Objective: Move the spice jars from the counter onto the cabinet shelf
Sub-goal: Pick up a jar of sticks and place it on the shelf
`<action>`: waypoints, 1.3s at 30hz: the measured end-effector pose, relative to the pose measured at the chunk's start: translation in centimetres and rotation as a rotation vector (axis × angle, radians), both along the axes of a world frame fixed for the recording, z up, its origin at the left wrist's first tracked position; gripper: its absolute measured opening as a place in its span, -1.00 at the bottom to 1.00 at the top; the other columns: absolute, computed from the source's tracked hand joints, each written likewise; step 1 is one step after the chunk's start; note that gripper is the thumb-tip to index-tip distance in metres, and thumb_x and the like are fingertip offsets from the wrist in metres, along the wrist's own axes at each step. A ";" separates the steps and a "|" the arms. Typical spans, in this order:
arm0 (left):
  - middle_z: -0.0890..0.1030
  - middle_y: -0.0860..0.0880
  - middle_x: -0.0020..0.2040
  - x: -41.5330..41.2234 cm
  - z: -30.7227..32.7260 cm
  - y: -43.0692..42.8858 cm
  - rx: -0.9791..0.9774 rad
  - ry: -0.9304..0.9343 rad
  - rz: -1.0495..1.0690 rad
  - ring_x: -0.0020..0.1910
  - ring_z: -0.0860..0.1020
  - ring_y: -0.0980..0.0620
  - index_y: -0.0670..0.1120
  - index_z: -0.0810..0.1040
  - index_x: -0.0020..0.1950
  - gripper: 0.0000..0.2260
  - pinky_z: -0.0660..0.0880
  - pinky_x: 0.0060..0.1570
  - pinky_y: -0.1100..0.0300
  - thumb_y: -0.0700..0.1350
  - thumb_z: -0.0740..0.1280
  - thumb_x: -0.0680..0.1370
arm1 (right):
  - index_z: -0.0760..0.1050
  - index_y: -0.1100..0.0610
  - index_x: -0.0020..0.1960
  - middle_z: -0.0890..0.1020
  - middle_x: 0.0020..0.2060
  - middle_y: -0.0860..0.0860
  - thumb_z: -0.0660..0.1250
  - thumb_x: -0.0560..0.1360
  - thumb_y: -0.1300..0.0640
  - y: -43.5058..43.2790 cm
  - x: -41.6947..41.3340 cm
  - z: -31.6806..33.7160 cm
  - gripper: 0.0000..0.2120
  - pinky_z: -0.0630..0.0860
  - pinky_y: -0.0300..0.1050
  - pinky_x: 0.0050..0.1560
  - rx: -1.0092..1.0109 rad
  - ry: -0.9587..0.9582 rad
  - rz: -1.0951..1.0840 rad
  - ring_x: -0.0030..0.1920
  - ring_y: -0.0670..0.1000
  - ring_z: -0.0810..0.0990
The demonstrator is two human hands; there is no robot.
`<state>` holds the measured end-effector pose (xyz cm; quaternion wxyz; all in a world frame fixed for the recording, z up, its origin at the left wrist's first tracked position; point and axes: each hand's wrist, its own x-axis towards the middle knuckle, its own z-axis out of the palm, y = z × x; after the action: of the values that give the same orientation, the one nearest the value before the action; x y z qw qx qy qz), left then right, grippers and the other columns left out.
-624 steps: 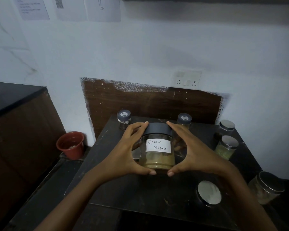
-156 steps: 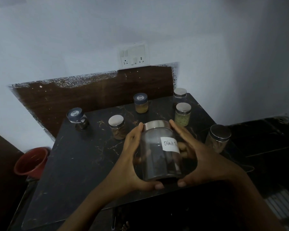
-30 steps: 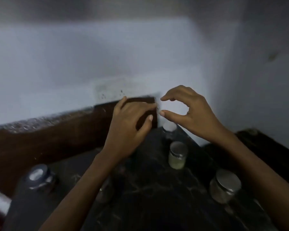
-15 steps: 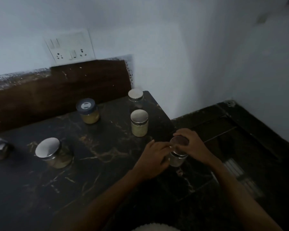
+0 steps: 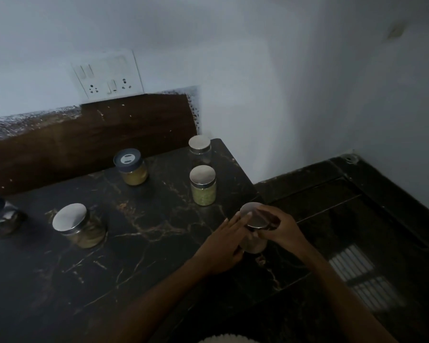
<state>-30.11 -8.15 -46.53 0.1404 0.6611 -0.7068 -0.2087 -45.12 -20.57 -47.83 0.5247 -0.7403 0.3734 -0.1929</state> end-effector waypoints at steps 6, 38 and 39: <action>-0.25 0.14 0.53 3.7 5.1 2.8 -0.201 0.003 0.075 0.51 -0.25 0.12 0.11 -0.27 0.50 0.01 -0.19 0.45 0.06 0.08 0.45 0.36 | 0.48 -0.02 0.18 0.54 0.12 -0.06 0.46 0.33 0.15 0.5 2.5 8.1 -0.57 0.49 -0.14 0.15 0.058 -0.108 0.095 0.12 -0.09 0.53; -0.05 0.29 0.47 17.7 15.8 21.2 -0.353 0.346 0.333 0.44 0.04 0.34 0.25 -0.17 0.49 0.16 0.22 0.31 0.44 0.12 0.59 0.16 | -0.17 -0.45 0.26 0.13 0.22 -0.42 0.60 0.16 0.17 15.1 18.1 17.9 0.13 0.29 -0.66 -0.04 -0.128 -0.005 0.800 0.16 -0.56 0.24; -0.10 0.28 0.48 17.8 15.9 21.3 -0.360 0.320 0.334 0.46 -0.01 0.31 0.27 -0.20 0.49 0.17 0.18 0.36 0.36 0.17 0.58 0.15 | -0.13 -0.44 0.26 0.11 0.20 -0.43 0.59 0.16 0.17 15.3 18.2 18.2 0.10 0.28 -0.67 -0.05 -0.152 -0.010 0.787 0.11 -0.60 0.23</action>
<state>-12.32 13.16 -30.66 0.3976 0.6915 -0.5828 -0.1554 -26.95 -5.25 -29.65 0.5042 -0.8625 0.0435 -0.0076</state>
